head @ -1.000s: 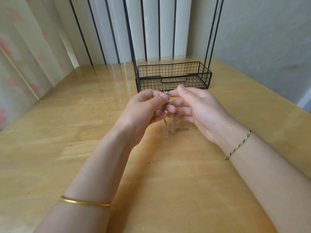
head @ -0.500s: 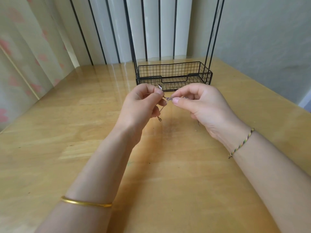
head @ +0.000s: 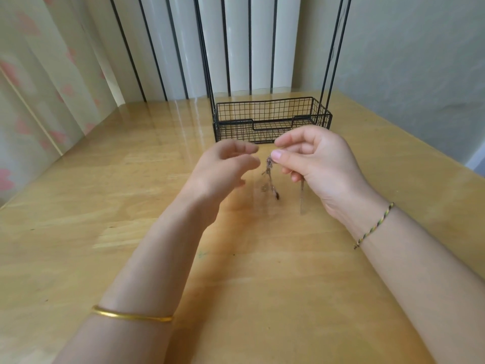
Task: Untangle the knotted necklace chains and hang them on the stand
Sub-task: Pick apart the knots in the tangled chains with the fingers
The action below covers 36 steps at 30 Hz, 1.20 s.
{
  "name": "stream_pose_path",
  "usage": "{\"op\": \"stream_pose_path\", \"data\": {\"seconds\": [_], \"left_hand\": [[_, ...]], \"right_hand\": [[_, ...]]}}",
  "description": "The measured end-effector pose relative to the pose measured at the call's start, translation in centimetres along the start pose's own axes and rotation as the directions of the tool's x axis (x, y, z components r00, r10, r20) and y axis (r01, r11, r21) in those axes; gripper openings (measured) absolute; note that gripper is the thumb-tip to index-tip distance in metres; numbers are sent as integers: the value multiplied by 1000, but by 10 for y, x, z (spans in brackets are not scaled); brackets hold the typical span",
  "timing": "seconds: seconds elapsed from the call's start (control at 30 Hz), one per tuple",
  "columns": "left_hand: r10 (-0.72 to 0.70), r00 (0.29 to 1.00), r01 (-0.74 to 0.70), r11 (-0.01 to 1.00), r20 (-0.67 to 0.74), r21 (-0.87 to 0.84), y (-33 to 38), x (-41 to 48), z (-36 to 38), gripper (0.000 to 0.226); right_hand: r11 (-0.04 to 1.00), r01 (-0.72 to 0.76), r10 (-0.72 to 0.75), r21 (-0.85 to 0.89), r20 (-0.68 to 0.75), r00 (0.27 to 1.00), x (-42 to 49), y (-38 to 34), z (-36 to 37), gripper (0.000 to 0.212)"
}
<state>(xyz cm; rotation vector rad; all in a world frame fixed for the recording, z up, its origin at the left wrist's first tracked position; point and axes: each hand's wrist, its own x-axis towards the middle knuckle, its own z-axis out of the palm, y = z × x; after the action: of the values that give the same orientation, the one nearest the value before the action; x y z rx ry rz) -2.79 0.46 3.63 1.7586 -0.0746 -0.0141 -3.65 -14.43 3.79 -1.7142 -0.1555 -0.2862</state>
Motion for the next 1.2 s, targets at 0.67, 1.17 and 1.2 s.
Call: {"op": "stream_pose_path", "data": {"seconds": [0.67,1.17,1.2], "left_hand": [[172,985,-173,983,15,62,-5,0,8,7],[214,976,-207,972,-47,113,-10,4,7,16],[210,976,-203,974,-57,100,-10,4,7,16]], "right_hand": [[896,72,-38,-438,86,996,0,1,2,17],[925,-209,173,316,136,975,-3,-9,3,19],[930,-208,174,303,135,975,-4,-9,3,19]]}}
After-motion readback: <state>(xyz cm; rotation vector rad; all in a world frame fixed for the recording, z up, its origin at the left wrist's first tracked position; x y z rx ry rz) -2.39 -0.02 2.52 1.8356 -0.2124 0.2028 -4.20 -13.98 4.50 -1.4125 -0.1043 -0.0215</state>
